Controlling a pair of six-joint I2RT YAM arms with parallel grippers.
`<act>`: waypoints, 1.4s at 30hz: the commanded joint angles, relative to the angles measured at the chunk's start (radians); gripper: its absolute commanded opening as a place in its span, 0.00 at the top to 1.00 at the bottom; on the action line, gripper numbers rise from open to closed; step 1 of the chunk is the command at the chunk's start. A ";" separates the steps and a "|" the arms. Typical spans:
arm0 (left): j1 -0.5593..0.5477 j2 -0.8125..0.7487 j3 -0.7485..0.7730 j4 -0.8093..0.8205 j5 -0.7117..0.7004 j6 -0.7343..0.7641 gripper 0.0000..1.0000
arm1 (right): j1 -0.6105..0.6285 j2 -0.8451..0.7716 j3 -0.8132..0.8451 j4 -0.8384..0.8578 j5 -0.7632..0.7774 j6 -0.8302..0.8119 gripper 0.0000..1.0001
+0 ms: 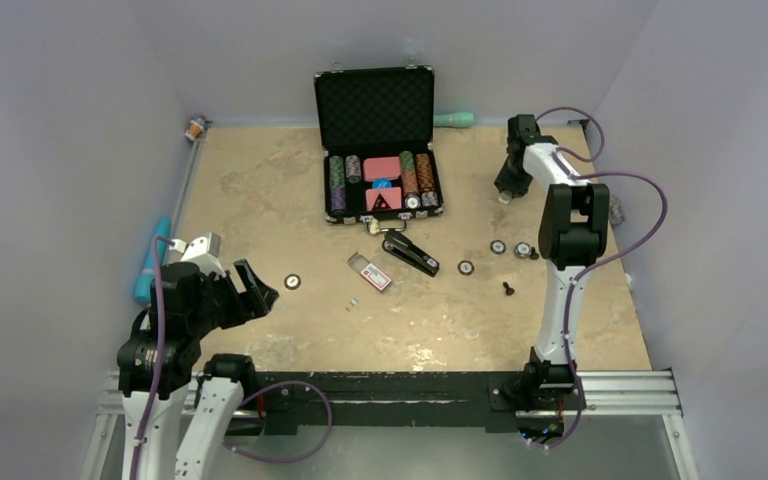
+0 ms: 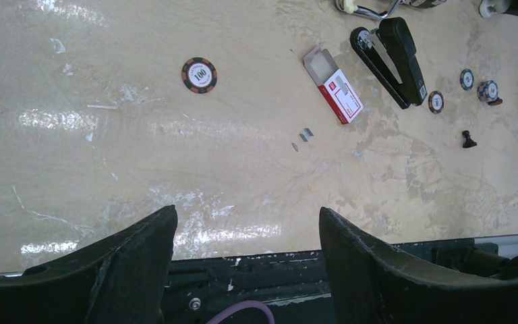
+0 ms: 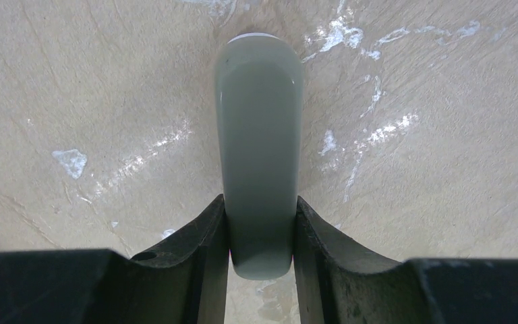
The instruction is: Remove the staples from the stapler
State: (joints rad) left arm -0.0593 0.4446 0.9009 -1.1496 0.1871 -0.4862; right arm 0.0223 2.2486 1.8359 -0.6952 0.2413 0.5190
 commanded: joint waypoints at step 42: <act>-0.021 -0.041 -0.012 0.031 0.021 0.017 0.22 | 0.467 -0.975 -0.623 0.220 -0.557 -0.111 0.04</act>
State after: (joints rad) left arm -0.0738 0.4137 0.8898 -1.1458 0.2016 -0.4858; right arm 0.4591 1.3575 1.2716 -0.5430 -0.2718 0.3729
